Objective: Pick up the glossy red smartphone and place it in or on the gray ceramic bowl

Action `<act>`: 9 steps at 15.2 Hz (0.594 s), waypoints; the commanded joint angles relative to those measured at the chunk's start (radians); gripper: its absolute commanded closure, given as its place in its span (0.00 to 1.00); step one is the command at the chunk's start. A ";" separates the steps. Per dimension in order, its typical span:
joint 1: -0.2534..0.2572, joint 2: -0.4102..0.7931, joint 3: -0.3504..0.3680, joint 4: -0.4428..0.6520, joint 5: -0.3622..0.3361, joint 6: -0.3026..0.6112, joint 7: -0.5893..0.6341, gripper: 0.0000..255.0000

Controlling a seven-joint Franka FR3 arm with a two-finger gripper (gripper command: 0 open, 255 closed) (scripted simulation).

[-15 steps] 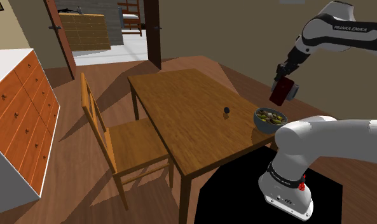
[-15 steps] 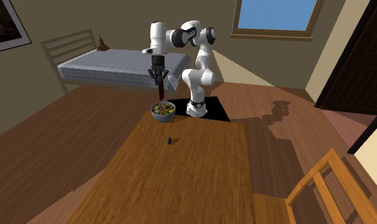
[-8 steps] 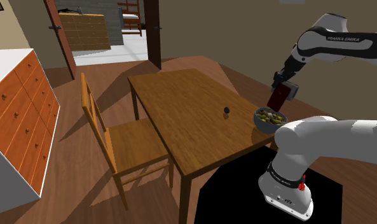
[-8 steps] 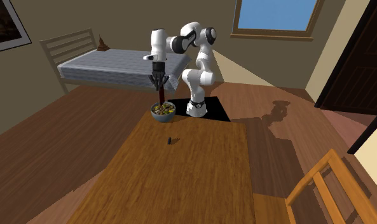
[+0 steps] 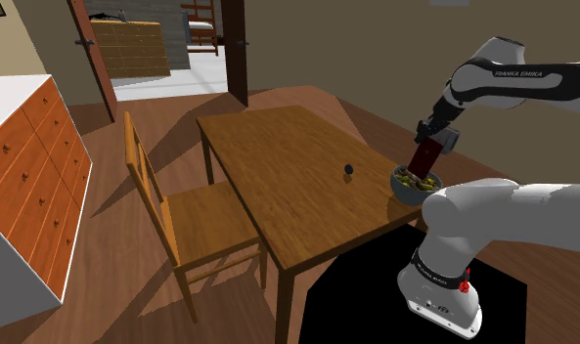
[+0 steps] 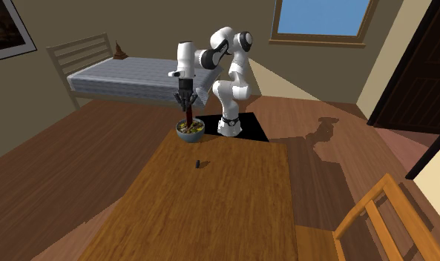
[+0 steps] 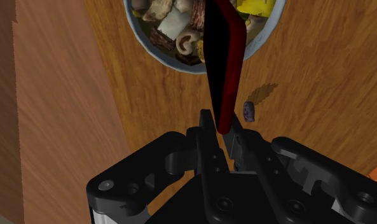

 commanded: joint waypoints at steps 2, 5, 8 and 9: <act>-0.001 0.004 -0.004 -0.007 -0.002 0.005 -0.002 1.00; -0.002 0.005 -0.004 -0.007 -0.002 0.006 -0.002 1.00; 0.000 0.007 -0.004 -0.004 -0.001 0.006 -0.002 0.00; 0.000 0.007 -0.005 -0.003 -0.001 0.005 -0.003 0.00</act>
